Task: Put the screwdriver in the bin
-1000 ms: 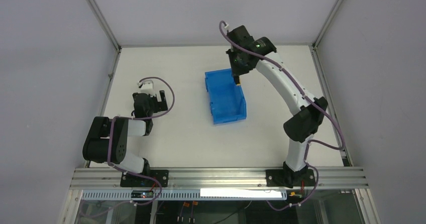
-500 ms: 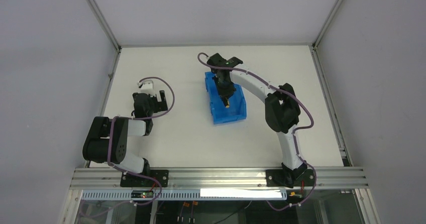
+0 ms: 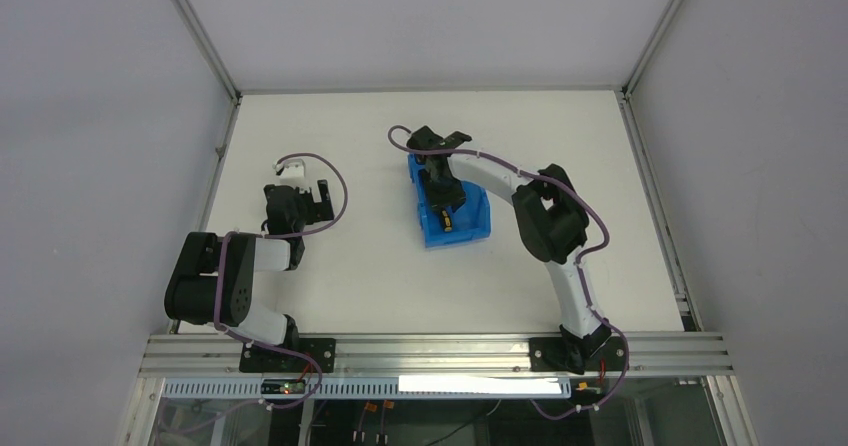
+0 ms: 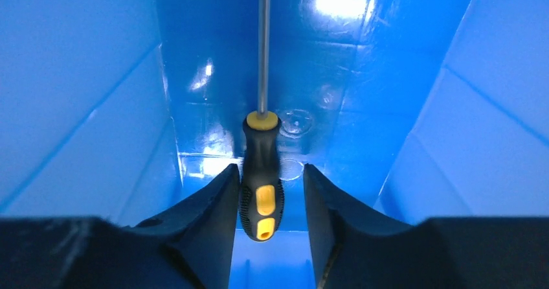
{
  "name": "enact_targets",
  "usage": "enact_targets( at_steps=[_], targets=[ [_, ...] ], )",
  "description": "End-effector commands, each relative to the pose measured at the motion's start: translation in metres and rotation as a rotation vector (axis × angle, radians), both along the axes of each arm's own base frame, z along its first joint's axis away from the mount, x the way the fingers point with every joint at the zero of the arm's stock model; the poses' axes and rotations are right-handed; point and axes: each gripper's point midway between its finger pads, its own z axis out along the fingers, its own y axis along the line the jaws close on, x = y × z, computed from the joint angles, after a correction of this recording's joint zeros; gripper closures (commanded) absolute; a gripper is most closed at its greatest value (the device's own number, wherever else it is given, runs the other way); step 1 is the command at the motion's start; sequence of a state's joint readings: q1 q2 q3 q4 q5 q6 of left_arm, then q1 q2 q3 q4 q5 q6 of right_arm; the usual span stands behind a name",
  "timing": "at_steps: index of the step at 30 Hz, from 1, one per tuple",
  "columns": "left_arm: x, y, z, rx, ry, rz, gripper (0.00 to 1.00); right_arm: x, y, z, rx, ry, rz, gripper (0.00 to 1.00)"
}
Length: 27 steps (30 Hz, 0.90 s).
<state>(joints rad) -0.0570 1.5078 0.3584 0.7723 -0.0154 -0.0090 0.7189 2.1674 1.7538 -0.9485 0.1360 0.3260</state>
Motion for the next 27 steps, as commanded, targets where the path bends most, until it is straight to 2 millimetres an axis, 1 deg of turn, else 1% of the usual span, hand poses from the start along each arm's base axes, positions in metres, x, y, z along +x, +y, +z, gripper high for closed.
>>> enact_targets(
  at_steps=[1, 6, 7, 9, 11, 12, 13, 14, 16, 17, 18, 19, 20, 21, 22, 24, 25, 26, 27],
  targets=[
    [0.011, -0.001, 0.017, -0.015, -0.06, -0.009, 0.0, 0.013, 0.008, 0.035, 0.04, -0.096, -0.004, 0.54],
    [0.011, -0.001, 0.018, -0.014, -0.062, -0.01, 0.0, 0.017, 0.006, 0.077, 0.052, -0.168, 0.01, 0.53],
    [0.011, -0.001, 0.017, -0.014, -0.061, -0.009, 0.0, 0.017, 0.005, 0.092, 0.065, -0.197, 0.011, 0.52],
    [0.011, -0.001, 0.018, -0.014, -0.063, -0.01, 0.0, 0.018, 0.0, 0.115, 0.082, -0.25, 0.018, 0.49],
    [0.011, -0.001, 0.018, -0.014, -0.061, -0.01, 0.0, 0.019, -0.004, 0.14, 0.108, -0.32, 0.032, 0.43],
    [0.011, -0.001, 0.018, -0.015, -0.062, -0.01, 0.0, 0.019, -0.008, 0.147, 0.113, -0.348, 0.042, 0.38],
    [0.011, -0.001, 0.017, -0.014, -0.061, -0.01, 0.0, 0.02, -0.013, 0.162, 0.129, -0.399, 0.044, 0.31],
    [0.011, -0.002, 0.018, -0.014, -0.062, -0.011, 0.0, 0.019, -0.018, 0.17, 0.132, -0.425, 0.049, 0.26],
    [0.011, -0.001, 0.017, -0.015, -0.061, -0.01, 0.0, 0.019, -0.03, 0.177, 0.123, -0.476, 0.046, 0.1],
    [0.011, -0.001, 0.018, -0.014, -0.062, -0.01, 0.0, 0.019, -0.038, 0.186, 0.128, -0.516, 0.039, 0.03],
    [0.011, -0.001, 0.018, -0.014, -0.062, -0.01, 0.0, 0.02, -0.047, 0.185, 0.116, -0.535, 0.028, 0.02],
    [0.011, -0.001, 0.018, -0.015, -0.063, -0.01, 0.0, 0.023, -0.057, 0.195, 0.128, -0.585, 0.006, 0.01],
    [0.011, -0.001, 0.018, -0.014, -0.062, -0.01, 0.0, 0.022, -0.066, 0.189, 0.119, -0.588, -0.007, 0.01],
    [0.011, -0.001, 0.018, -0.014, -0.063, -0.01, 0.0, 0.023, -0.077, 0.188, 0.131, -0.607, -0.031, 0.01],
    [0.011, -0.002, 0.018, -0.014, -0.063, -0.01, 0.0, 0.025, -0.086, 0.195, 0.17, -0.654, -0.057, 0.01],
    [0.011, -0.001, 0.017, -0.015, -0.061, -0.01, 0.0, 0.027, -0.106, 0.191, 0.233, -0.693, -0.111, 0.01],
    [0.011, -0.001, 0.018, -0.014, -0.062, -0.01, 0.0, 0.027, -0.124, 0.175, 0.235, -0.698, -0.152, 0.01],
    [0.011, -0.001, 0.017, -0.014, -0.061, -0.01, 0.0, 0.029, -0.133, 0.178, 0.254, -0.743, -0.179, 0.01],
    [0.011, -0.001, 0.018, -0.015, -0.063, -0.01, 0.0, 0.03, -0.145, 0.172, 0.255, -0.774, -0.214, 0.01]
  ],
)
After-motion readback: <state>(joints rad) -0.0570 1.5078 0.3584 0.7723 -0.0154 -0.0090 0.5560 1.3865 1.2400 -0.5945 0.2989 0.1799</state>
